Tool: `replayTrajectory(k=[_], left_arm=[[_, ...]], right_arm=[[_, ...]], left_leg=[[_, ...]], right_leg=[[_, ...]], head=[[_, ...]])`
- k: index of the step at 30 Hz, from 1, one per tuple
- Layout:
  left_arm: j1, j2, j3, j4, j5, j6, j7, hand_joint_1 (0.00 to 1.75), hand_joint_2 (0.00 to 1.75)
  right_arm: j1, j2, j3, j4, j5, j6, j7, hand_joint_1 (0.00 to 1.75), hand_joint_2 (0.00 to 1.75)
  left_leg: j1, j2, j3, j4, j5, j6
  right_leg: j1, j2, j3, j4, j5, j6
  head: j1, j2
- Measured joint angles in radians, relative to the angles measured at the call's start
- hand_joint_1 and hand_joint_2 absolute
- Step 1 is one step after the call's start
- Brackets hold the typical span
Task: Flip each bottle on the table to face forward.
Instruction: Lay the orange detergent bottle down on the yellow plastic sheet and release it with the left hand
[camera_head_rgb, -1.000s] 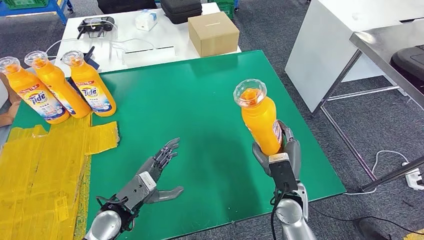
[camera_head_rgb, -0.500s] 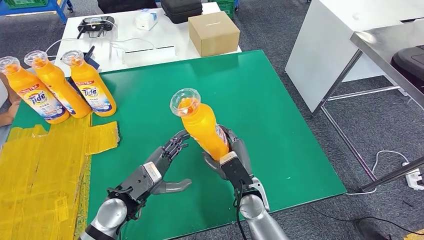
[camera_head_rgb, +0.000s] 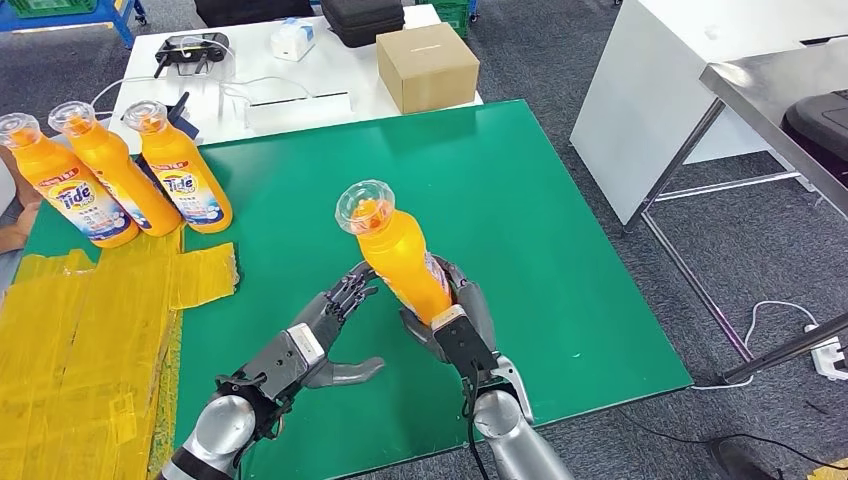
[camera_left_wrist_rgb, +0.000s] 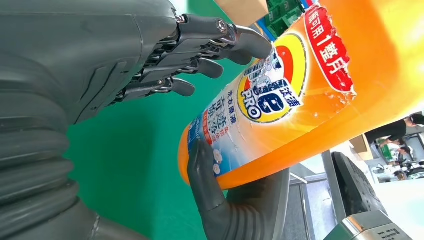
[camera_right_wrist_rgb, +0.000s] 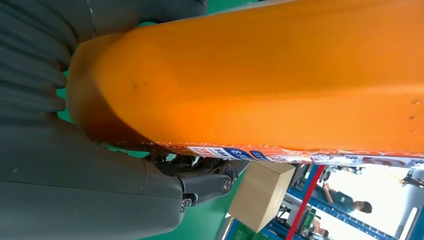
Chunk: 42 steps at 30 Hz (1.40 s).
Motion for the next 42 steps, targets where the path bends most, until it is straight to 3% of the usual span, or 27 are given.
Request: replayTrajectory(k=[8, 11, 17, 22, 39, 40, 42], left_arm=[[0.0, 0.0, 0.0, 0.0, 0.0, 0.0, 0.0, 0.0, 1.75], [-0.004, 0.0, 0.001, 0.004, 0.038, 0.003, 0.005, 0.0, 1.75], [-0.052, -0.01, 0.025, 0.049, 0.131, 0.016, 0.015, 0.0, 1.75], [-0.053, -0.011, 0.041, 0.061, 0.143, 0.023, 0.015, 0.0, 1.75], [-0.051, -0.011, 0.059, 0.077, 0.145, 0.025, 0.014, 0.0, 1.75], [-0.051, -0.011, 0.059, 0.079, 0.146, 0.025, 0.014, 0.26, 1.75], [-0.051, -0.011, 0.061, 0.082, 0.151, 0.027, 0.013, 1.13, 1.75]], right_arm=[[-0.002, 0.0, 0.0, 0.004, 0.0, 0.0, 0.0, 1.71, 1.75], [-0.01, 0.005, 0.011, 0.016, 0.044, 0.041, 0.005, 1.71, 1.75], [-0.055, 0.045, 0.192, 0.158, 0.103, 0.046, -0.009, 1.71, 1.75], [-0.086, 0.046, 0.247, 0.204, 0.081, 0.042, -0.007, 1.71, 1.75], [-0.116, 0.043, 0.279, 0.245, 0.075, 0.042, 0.001, 1.71, 1.75], [-0.117, 0.043, 0.28, 0.246, 0.073, 0.042, 0.003, 1.7, 1.75], [-0.118, 0.043, 0.284, 0.248, 0.069, 0.04, 0.006, 1.7, 1.75]], left_leg=[[0.0, 0.0, 0.0, 0.0, 0.0, 0.0], [0.0, 0.0, 0.0, 0.0, 0.0, 0.0], [0.001, 0.001, 0.0, 0.0, 0.001, -0.001], [0.0, 0.001, -0.001, 0.0, 0.001, -0.001], [0.0, -0.001, -0.001, 0.0, 0.001, -0.001], [0.0, -0.001, -0.001, 0.0, 0.001, -0.001], [0.0, -0.001, -0.001, 0.0, 0.001, -0.001]], right_leg=[[0.0, 0.0, 0.0, 0.0, 0.0, 0.0], [0.0, 0.0, 0.0, 0.0, 0.0, 0.0], [0.001, -0.001, -0.001, 0.0, 0.0, 0.0], [0.0, -0.001, -0.001, 0.0, 0.0, 0.0], [0.0, -0.001, -0.002, 0.0, 0.0, 0.0], [0.0, -0.001, -0.002, 0.0, 0.0, 0.0], [0.0, -0.001, -0.002, 0.0, 0.0, 0.0]], head=[[0.0, 0.0], [0.0, 0.0], [0.0, 0.0], [0.0, 0.0], [0.0, 0.0], [0.0, 0.0], [0.0, 0.0]])
